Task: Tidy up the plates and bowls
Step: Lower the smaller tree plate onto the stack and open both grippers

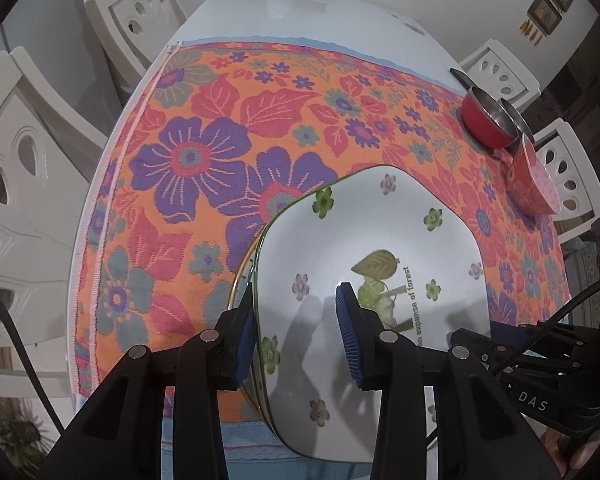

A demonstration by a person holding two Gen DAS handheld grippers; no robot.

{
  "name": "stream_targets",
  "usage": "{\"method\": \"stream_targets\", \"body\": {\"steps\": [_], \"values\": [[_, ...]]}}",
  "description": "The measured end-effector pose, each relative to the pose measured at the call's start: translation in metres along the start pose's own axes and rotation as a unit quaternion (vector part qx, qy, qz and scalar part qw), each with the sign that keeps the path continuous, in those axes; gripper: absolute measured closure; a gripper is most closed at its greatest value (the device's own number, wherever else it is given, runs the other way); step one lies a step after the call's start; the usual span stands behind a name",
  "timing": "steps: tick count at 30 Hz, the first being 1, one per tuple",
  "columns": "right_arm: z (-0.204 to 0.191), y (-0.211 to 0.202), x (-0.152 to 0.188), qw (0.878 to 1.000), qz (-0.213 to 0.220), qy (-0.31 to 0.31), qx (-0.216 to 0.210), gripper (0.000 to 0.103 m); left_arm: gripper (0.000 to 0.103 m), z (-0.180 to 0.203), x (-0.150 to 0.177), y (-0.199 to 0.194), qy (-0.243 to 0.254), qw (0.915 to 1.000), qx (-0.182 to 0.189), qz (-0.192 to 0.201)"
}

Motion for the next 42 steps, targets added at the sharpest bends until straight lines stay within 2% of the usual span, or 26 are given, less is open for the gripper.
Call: {"method": "stream_targets", "body": {"steps": [4,8,11,18,21,26,32,42], "values": [[-0.003,0.0,-0.001,1.0,0.003,-0.015,0.013,0.073,0.068,-0.001,0.0,0.0,-0.002,1.0,0.001,0.0],[-0.015,0.002,0.0,0.997,0.012,-0.055,0.052,0.072,0.068,-0.003,-0.002,-0.001,0.005,0.9998,-0.018,0.002],[-0.019,0.002,-0.002,0.995,0.017,-0.069,0.066,0.072,0.068,-0.008,-0.004,-0.002,-0.001,0.9999,-0.013,0.006],[-0.031,0.001,-0.005,0.989,0.033,-0.113,0.094,0.072,0.068,-0.022,-0.022,-0.016,-0.013,0.9989,-0.026,0.035],[-0.03,-0.001,-0.007,0.989,0.038,-0.117,0.087,0.072,0.068,-0.025,-0.027,-0.018,-0.011,0.9987,-0.031,0.04],[-0.026,-0.015,-0.014,0.992,0.055,-0.089,0.065,0.072,0.068,-0.028,-0.031,-0.021,-0.015,0.9986,-0.025,0.044],[-0.037,-0.038,-0.028,0.988,0.094,-0.094,0.073,0.072,0.068,-0.024,-0.038,-0.023,-0.006,0.9987,-0.015,0.049],[-0.045,-0.052,-0.045,0.985,0.123,-0.079,0.088,0.072,0.068,-0.029,-0.06,-0.028,0.005,0.9976,-0.003,0.069]]}}
Point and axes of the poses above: each gripper's, at about its wrist camera, not at the fingertips, and y roughly the way its jaws point, z to its right, x to its underside, the point moved 4 cm from there along y, roughly the way its jaws point, and after that the axes turned 9 degrees about z, right-handed, at the moved point
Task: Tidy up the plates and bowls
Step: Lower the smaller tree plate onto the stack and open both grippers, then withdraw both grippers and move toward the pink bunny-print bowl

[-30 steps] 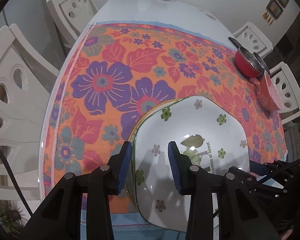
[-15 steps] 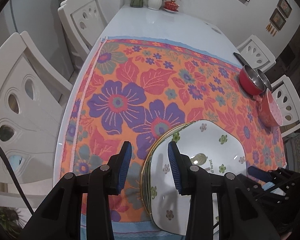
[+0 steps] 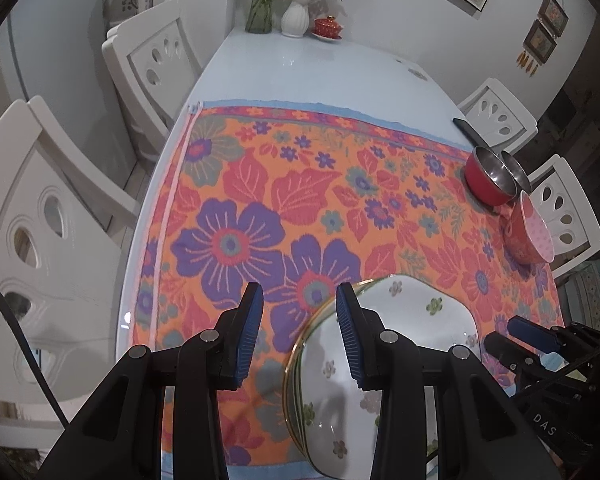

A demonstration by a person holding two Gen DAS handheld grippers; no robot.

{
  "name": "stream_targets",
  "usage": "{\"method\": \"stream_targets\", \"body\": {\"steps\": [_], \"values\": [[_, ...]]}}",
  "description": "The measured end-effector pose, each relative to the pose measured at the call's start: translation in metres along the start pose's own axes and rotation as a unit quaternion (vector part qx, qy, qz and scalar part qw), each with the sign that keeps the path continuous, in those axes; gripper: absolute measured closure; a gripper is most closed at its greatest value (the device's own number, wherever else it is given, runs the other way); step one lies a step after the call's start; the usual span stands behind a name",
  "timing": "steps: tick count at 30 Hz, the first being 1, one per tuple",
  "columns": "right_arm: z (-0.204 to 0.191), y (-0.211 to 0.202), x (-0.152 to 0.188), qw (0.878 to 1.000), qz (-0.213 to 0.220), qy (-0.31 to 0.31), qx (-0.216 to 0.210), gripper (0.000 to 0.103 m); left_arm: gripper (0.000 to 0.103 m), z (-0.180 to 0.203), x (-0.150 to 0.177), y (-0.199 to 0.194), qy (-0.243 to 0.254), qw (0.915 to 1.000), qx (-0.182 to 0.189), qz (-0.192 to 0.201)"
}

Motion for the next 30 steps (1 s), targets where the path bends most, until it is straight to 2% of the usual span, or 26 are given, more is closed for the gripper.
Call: {"method": "stream_targets", "body": {"steps": [16,22,30], "values": [[0.025,-0.012,-0.026,0.998,0.036,0.041,0.03,0.072,0.065,0.021,-0.027,0.004,0.036,0.9988,0.024,0.023],[0.046,-0.016,-0.025,0.997,0.036,0.057,0.025,0.072,0.065,0.048,-0.034,-0.001,0.054,0.9976,0.028,0.033],[0.092,-0.02,-0.021,0.998,0.035,0.049,0.009,0.072,0.065,0.096,-0.043,-0.004,0.042,0.9979,0.014,0.048]]}}
Point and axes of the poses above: each gripper's, at about its wrist camera, not at the fingertips, and y roughly the way its jaws point, z to its right, x to its underside, the point moved 4 cm from there along y, roughly the way its jaws point, and after that the axes turned 9 degrees about z, right-handed, at the moved point
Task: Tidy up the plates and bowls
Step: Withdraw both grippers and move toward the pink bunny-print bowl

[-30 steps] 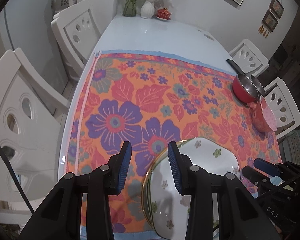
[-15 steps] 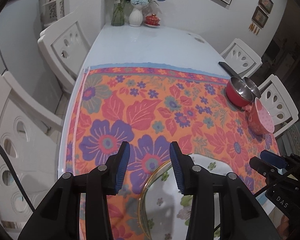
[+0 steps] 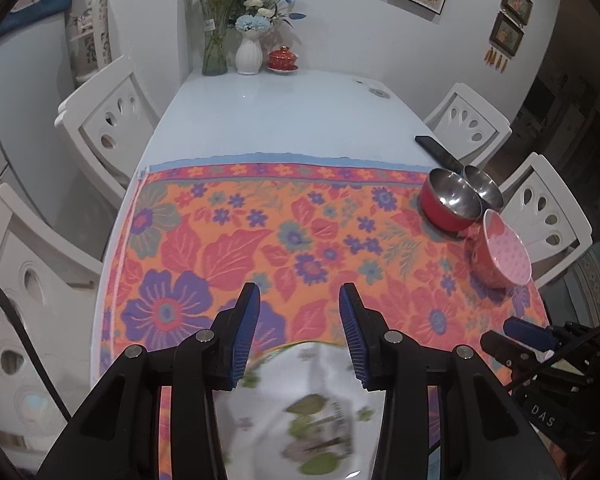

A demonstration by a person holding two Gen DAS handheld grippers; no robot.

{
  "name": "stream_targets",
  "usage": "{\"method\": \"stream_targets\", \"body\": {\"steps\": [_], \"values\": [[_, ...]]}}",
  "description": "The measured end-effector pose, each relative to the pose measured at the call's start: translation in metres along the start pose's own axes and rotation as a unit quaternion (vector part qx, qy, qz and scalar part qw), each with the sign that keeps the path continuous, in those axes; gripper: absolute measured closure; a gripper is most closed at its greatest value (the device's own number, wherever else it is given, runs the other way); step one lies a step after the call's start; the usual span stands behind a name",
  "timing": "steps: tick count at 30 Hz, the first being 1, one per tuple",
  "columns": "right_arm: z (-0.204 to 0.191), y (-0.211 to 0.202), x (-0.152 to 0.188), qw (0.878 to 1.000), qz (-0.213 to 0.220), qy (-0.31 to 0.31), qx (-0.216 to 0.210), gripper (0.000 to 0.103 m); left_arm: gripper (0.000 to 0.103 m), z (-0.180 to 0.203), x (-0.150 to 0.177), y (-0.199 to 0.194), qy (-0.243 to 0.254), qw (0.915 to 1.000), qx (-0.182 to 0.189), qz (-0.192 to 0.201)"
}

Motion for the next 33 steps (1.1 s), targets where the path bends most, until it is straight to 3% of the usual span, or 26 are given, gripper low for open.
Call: {"method": "stream_targets", "body": {"steps": [7,9,11,19,25,27,33], "values": [[0.061,-0.007,-0.002,1.0,0.003,-0.003,0.003,0.07,0.064,0.065,0.0,0.005,0.006,1.0,0.003,-0.001],[0.078,-0.008,-0.002,1.0,0.004,-0.013,0.007,0.064,0.061,0.086,0.002,0.01,0.009,0.9999,0.007,-0.004],[0.094,-0.009,0.0,1.0,0.004,-0.012,0.006,0.048,0.061,0.102,0.003,0.015,0.012,0.9998,0.012,-0.008],[0.169,-0.004,0.005,1.0,0.001,0.012,0.019,0.048,0.06,0.17,0.001,0.043,0.011,0.9988,0.044,-0.018],[0.245,0.01,-0.003,0.996,-0.001,0.089,0.029,0.048,0.051,0.213,-0.006,0.068,0.021,0.9965,0.072,-0.037],[0.265,0.017,-0.006,0.993,-0.004,0.112,0.031,0.048,0.04,0.231,-0.006,0.077,0.033,0.9941,0.093,-0.044],[0.303,0.047,-0.016,0.987,-0.023,0.158,-0.002,0.048,0.038,0.255,-0.006,0.113,0.016,0.9932,0.103,-0.052]]}}
Point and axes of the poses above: each gripper's, at about its wrist camera, not at the fingertips, and y roughly the way its jaws point, z to its right, x to its underside, the point moved 4 cm from there along y, roughly the way its jaws point, and after that the axes turned 9 degrees about z, right-handed, at the moved point
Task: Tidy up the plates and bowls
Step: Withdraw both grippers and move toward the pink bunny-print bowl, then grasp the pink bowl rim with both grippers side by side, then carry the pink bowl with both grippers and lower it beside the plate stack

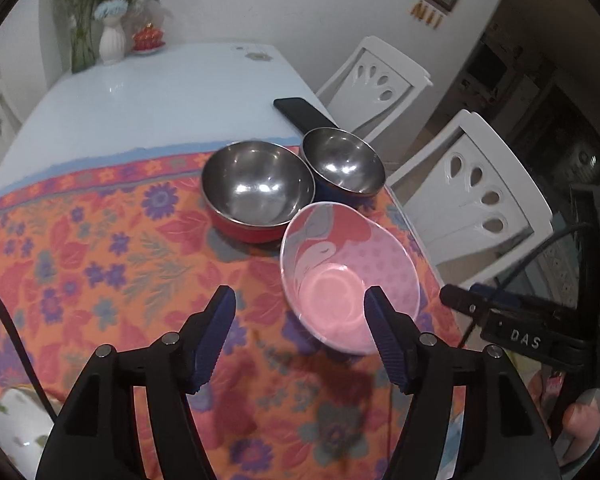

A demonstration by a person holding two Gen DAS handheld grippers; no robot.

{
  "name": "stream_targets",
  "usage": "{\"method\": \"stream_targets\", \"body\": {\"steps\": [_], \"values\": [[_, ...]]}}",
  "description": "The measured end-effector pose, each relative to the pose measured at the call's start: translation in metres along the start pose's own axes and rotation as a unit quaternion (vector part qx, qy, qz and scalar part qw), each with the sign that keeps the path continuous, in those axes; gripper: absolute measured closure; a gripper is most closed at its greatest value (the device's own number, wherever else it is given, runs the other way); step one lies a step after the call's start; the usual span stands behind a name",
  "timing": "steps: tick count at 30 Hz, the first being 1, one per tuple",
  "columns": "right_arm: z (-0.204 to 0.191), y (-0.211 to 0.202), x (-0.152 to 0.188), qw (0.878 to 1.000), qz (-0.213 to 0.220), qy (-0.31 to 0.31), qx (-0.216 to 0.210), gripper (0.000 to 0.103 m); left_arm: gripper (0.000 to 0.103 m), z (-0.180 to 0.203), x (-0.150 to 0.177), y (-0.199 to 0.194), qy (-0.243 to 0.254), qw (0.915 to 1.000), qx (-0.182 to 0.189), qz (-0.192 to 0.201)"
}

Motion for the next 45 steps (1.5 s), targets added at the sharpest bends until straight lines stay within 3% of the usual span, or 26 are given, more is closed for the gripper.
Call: {"method": "stream_targets", "body": {"steps": [4,6,12,15,21,25,35,45], "values": [[0.003,0.03,-0.001,0.999,-0.031,0.023,-0.033,0.048,0.043,-0.005,0.001,0.027,-0.028,0.9995,0.003,-0.014],[0.002,0.046,0.0,0.998,-0.045,0.031,-0.044,0.048,0.052,-0.006,0.003,0.039,-0.039,0.999,0.006,-0.023],[-0.007,0.078,0.006,0.995,-0.068,0.024,-0.063,0.049,0.065,-0.008,0.01,0.071,-0.07,0.9963,0.02,-0.044],[-0.008,0.087,0.007,0.995,-0.071,0.025,-0.066,0.056,0.07,-0.007,0.011,0.08,-0.074,0.996,0.022,-0.046],[-0.008,0.096,0.008,0.995,-0.073,0.02,-0.066,0.08,0.078,-0.005,0.01,0.092,-0.075,0.996,0.02,-0.045],[-0.013,0.098,0.01,0.995,-0.07,0.008,-0.076,0.09,0.078,-0.007,0.01,0.091,-0.081,0.9953,0.027,-0.046],[-0.02,0.083,0.012,0.995,-0.066,-0.022,-0.071,0.09,0.08,0.0,0.015,0.07,-0.071,0.9965,0.026,-0.036],[-0.037,0.023,0.02,0.993,-0.058,-0.055,-0.084,0.09,0.08,0.005,0.02,0.004,-0.075,0.9968,0.029,-0.001]]}}
Point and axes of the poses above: each gripper's, at about its wrist camera, not at the fingertips, and y roughly the way its jaws point, z to its right, x to its underside, the point moved 4 cm from there along y, roughly the way its jaws point, and after that the axes turned 9 degrees about z, right-handed, at the moved point
